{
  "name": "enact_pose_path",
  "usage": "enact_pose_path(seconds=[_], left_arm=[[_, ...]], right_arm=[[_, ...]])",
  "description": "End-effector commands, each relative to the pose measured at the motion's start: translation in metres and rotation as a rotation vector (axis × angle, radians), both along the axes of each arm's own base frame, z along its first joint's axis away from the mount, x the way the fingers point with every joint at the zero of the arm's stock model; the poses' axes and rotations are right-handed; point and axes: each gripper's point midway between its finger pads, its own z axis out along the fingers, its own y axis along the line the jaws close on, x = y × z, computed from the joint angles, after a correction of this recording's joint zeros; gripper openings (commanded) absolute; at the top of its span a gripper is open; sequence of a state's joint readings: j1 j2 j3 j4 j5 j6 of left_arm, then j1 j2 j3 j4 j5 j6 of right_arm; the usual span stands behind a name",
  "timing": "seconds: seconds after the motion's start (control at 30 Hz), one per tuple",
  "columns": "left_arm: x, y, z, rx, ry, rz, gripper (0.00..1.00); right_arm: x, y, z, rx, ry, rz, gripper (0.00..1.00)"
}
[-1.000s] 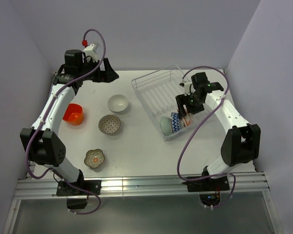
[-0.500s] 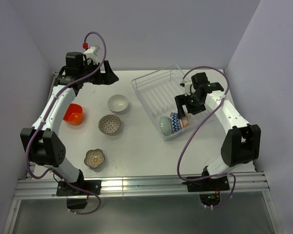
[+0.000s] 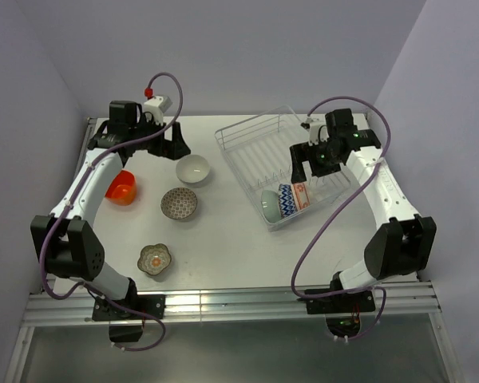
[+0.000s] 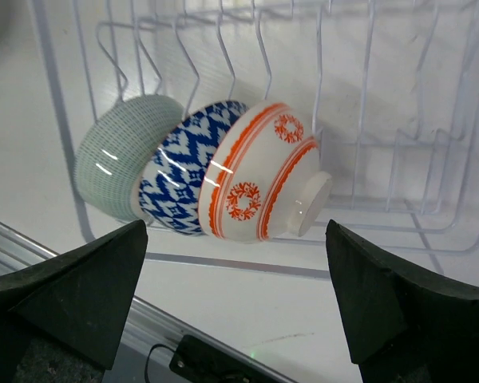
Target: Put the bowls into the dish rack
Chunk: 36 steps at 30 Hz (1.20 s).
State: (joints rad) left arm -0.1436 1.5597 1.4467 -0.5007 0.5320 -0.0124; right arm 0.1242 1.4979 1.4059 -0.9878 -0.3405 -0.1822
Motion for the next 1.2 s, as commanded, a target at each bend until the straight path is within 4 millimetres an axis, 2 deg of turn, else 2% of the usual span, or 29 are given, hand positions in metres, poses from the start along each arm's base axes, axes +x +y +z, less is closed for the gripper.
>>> enact_pose_path(seconds=[0.0,0.07,0.2,0.33,0.5,0.6,0.73,0.93,1.03,1.13,1.17], left_arm=[[-0.025,0.014,-0.012,0.051,-0.001,-0.074,0.99],[-0.030,0.024,-0.022,0.097,0.004,-0.089,0.99],[-0.051,0.039,-0.062,0.209,0.084,-0.140,0.91],[-0.068,0.050,-0.097,0.298,0.106,-0.182,0.88],[-0.081,0.060,-0.138,0.349,0.192,-0.187,0.80],[-0.082,0.063,-0.155,0.365,0.216,-0.187,0.76],[-0.081,0.070,-0.183,0.406,0.267,-0.176,0.65],[-0.072,0.065,-0.199,0.376,0.272,-0.152,0.57],[-0.068,0.060,-0.201,0.342,0.266,-0.136,0.49],[-0.073,0.054,-0.204,0.305,0.280,-0.144,0.36],[-0.075,0.054,-0.206,0.300,0.284,-0.148,0.26]], right_arm=[[0.012,0.008,0.060,0.086,-0.188,0.045,1.00],[0.016,0.010,0.071,0.101,-0.227,0.057,1.00],[0.025,0.019,0.102,0.152,-0.322,0.076,1.00],[0.032,0.025,0.121,0.203,-0.389,0.062,1.00],[0.033,0.028,0.122,0.226,-0.389,0.056,1.00],[0.033,0.028,0.120,0.236,-0.379,0.040,1.00],[0.030,0.029,0.116,0.249,-0.363,0.031,1.00],[0.029,0.029,0.113,0.253,-0.358,0.016,1.00],[0.030,0.029,0.113,0.258,-0.355,0.009,1.00],[0.030,0.029,0.113,0.266,-0.355,0.001,1.00],[0.030,0.029,0.112,0.269,-0.354,-0.002,1.00]])
